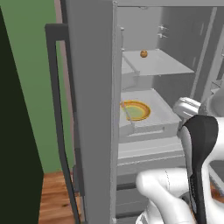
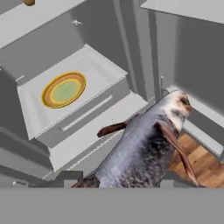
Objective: Retrieve the fish from the fridge and place it on the saucepan with marinade on the stove.
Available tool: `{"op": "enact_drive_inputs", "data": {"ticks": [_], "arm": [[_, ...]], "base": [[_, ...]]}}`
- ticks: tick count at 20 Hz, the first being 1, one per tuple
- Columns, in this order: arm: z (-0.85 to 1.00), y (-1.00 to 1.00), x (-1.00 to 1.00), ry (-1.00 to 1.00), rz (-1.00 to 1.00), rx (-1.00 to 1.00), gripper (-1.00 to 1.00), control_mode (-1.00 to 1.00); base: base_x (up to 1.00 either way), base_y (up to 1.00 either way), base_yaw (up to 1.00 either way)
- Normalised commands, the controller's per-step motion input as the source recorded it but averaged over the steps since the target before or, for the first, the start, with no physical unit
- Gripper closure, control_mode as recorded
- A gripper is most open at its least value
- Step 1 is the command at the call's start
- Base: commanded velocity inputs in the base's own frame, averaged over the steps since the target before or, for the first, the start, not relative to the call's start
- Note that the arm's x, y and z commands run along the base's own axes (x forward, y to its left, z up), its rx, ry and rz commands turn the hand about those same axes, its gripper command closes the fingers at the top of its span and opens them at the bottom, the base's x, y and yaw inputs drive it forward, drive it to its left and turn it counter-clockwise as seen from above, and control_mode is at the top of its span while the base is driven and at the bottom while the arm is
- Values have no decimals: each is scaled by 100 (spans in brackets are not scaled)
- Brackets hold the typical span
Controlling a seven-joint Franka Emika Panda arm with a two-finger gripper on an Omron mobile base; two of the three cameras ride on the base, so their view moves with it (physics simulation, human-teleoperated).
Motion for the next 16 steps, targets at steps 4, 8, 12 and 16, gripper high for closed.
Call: {"op": "enact_drive_inputs", "data": {"ticks": [4, 8, 12, 16], "arm": [[0, 0, 0, 0, 0, 0, 100, 100], [0, 0, 0, 0, 0, 0, 100, 100], [0, 0, 0, 0, 0, 0, 100, 100], [0, 0, 0, 0, 0, 0, 100, 100]], "base": [[-100, 0, 0], [-100, -4, -12], [-91, 0, -55], [-72, 13, -81]]}}
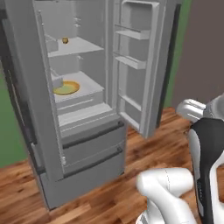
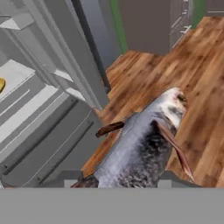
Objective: Retrieve the fish from the fridge and place it on the saucepan with marinade on the stove.
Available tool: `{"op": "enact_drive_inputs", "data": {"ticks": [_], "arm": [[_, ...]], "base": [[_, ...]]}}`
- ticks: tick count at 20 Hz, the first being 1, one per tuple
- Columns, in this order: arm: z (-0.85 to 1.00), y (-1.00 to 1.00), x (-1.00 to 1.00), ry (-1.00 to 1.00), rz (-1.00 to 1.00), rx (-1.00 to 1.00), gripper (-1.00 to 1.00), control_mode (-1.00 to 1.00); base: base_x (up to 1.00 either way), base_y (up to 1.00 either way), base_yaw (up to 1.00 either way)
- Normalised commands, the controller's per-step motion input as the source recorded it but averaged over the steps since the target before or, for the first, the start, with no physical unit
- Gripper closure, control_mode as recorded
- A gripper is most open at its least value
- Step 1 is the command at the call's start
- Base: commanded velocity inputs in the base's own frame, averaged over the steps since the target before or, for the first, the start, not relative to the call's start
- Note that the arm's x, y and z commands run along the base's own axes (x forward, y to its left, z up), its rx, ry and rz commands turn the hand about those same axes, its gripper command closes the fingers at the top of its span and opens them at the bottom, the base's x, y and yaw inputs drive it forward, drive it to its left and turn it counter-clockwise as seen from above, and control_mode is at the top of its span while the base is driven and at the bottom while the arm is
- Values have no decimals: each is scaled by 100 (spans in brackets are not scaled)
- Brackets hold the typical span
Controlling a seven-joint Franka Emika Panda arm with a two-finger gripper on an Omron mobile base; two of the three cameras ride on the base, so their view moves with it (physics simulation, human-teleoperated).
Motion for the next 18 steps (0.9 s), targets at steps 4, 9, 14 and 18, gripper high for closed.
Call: {"op": "enact_drive_inputs", "data": {"ticks": [4, 9, 14, 18], "arm": [[0, 0, 0, 0, 0, 0, 100, 100], [0, 0, 0, 0, 0, 0, 100, 100], [0, 0, 0, 0, 0, 0, 100, 100], [0, 0, 0, 0, 0, 0, 100, 100]], "base": [[-66, 23, -89], [-44, 7, -93], [-11, 0, -96], [3, -6, -79]]}}
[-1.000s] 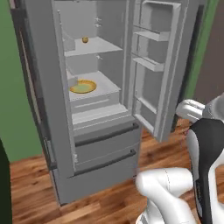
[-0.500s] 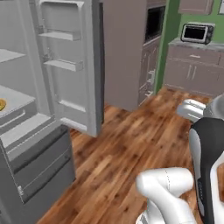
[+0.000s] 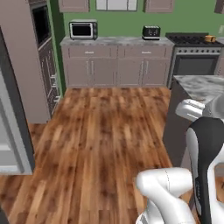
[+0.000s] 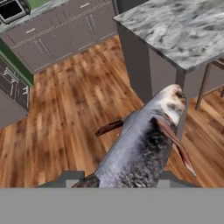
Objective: Retrieve the fish from the fridge and place it on the saucepan with marinade on the stove.
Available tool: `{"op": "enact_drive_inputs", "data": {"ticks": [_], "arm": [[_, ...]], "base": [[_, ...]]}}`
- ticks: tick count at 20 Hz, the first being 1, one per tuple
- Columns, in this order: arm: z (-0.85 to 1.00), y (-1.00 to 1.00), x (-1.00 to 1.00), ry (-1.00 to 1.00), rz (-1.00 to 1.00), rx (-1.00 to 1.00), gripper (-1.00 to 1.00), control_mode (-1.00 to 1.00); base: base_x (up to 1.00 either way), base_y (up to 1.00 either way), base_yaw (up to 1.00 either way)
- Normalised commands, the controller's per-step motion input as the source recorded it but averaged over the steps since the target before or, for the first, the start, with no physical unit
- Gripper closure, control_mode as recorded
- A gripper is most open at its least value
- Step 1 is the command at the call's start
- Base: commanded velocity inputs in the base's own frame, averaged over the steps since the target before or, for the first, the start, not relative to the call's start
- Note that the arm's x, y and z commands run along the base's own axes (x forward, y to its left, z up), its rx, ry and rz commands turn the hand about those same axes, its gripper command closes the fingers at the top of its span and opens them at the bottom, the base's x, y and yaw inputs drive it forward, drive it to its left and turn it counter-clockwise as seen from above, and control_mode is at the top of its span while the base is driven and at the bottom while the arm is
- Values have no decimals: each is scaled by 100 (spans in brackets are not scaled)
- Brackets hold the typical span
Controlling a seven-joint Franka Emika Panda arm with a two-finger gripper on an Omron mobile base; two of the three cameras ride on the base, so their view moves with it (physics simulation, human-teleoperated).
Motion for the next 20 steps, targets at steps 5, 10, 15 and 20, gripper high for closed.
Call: {"op": "enact_drive_inputs", "data": {"ticks": [5, 10, 15, 20], "arm": [[0, 0, 0, 0, 0, 0, 100, 100], [0, 0, 0, 0, 0, 0, 100, 100], [0, 0, 0, 0, 0, 0, 100, 100], [0, 0, 0, 0, 0, 0, 100, 100]], "base": [[91, 1, -17], [100, 0, -3], [100, 0, 0], [100, 0, 0]]}}
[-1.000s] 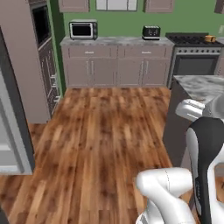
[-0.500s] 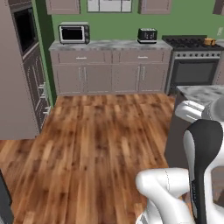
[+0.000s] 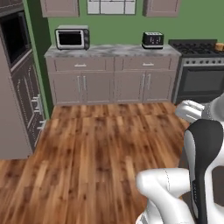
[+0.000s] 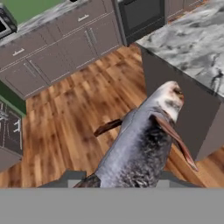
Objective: Retrieve the fish from the fridge and place it on the saucepan with marinade on the stove.
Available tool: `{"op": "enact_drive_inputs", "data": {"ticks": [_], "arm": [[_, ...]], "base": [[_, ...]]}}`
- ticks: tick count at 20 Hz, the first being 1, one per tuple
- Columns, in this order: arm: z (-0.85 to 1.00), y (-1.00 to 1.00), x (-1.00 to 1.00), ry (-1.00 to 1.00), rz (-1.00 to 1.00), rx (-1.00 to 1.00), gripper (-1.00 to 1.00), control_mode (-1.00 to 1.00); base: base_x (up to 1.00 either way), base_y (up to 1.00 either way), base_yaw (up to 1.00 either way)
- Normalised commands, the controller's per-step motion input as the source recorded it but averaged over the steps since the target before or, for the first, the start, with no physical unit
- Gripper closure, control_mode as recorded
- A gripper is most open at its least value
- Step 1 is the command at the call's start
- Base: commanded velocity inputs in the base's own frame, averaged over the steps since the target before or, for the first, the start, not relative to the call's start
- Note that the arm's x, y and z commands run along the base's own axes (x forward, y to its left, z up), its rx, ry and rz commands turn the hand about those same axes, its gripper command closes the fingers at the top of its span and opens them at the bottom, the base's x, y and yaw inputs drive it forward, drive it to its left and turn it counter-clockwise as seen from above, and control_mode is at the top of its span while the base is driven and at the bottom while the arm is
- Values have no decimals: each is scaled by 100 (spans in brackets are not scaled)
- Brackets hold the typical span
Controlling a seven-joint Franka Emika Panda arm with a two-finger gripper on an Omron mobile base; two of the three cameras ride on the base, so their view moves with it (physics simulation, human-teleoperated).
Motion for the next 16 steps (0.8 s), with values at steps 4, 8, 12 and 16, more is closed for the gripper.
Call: {"op": "enact_drive_inputs", "data": {"ticks": [4, 8, 12, 16], "arm": [[0, 0, 0, 0, 0, 0, 100, 100], [0, 0, 0, 0, 0, 0, 100, 100], [0, 0, 0, 0, 0, 0, 100, 100], [0, 0, 0, 0, 0, 0, 100, 100]], "base": [[100, 1, 0], [100, 1, 0], [100, 0, 0], [100, 0, 0]]}}
